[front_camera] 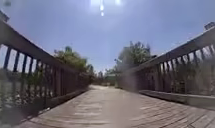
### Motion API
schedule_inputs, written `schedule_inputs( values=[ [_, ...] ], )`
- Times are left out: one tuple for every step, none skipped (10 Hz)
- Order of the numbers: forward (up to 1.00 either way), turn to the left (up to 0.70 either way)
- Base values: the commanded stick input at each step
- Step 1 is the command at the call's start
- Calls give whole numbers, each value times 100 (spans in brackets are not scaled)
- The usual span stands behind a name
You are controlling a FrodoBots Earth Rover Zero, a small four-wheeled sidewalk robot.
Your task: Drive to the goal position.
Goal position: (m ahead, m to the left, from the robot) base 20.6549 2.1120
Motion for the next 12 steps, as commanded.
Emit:
schedule_inputs(
  values=[
    [70,0],
    [70,0],
    [70,0],
    [70,0],
    [70,0],
    [70,0],
    [70,0],
    [70,0],
    [70,0],
    [70,0],
    [70,0],
    [70,0]
  ],
)
